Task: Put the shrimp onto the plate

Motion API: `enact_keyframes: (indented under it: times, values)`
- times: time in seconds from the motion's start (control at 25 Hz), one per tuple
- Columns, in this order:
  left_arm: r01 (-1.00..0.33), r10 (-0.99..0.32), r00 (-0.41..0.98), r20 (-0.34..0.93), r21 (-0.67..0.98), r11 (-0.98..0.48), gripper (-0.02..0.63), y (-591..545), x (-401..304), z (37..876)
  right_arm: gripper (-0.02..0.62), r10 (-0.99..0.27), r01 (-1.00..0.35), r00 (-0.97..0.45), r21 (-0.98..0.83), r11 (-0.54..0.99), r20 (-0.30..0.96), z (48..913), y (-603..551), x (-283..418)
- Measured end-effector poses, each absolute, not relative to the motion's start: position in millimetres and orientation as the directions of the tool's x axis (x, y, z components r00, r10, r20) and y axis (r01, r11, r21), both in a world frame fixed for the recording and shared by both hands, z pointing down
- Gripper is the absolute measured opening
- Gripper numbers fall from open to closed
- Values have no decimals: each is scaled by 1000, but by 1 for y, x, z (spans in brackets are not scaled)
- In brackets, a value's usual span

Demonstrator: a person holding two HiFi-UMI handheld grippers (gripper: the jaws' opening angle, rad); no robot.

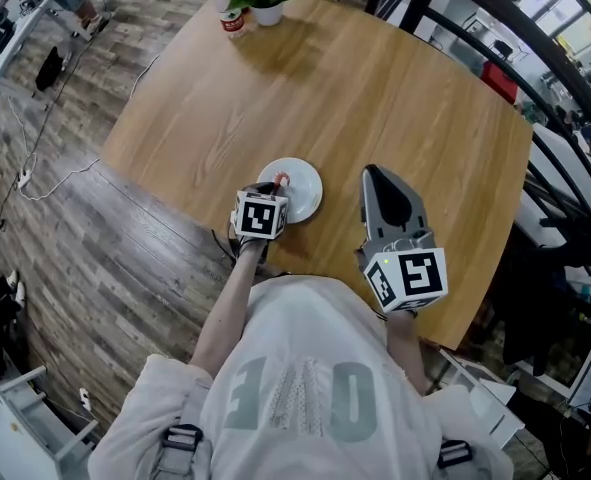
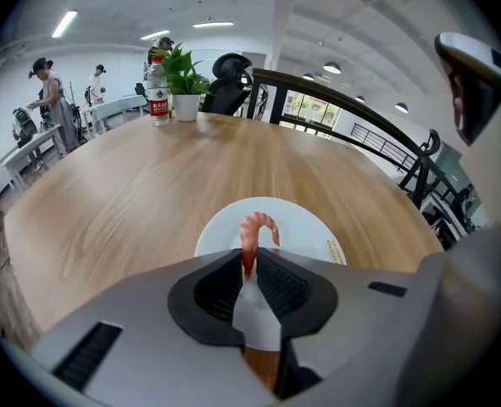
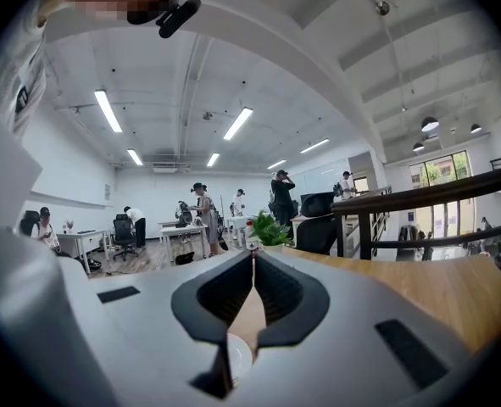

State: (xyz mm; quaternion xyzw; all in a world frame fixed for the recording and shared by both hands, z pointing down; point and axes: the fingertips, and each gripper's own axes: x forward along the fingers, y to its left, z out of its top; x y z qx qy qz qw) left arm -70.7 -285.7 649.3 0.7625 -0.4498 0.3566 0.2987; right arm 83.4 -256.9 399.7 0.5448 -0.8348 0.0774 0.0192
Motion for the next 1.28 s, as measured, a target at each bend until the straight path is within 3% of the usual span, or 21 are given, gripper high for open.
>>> enact_keyframes:
  times: [0.48,0.68,0.8,0.92,1.08,1.28]
  values:
    - [-900,-519,351,780,128,-416,55,-287,-69,637,21,-906,-909,-412,-114,401,98,396,-254,81]
    - [-902,-617,389,684,145,-407,55,-306,-62,585,21,-897,-898,-436,-105,427,72,386,-261,77]
    - [-887,-726,448,521,155,-436,55,-320,-57,524,21,-889,-887,-457,-84,453,26,372,-266,69]
    - [-852,-822,524,225,165,-498,54,-322,-51,442,21,-874,-871,-483,-81,485,-42,356,-269,61]
    - [-876,-873,472,-126,41,-480,9,-299,-62,348,21,-855,-852,-502,-93,515,-132,337,-267,57]
    - [-902,-864,432,-258,-100,-421,9,-270,-68,298,21,-846,-851,-517,-28,524,-126,336,-262,49]
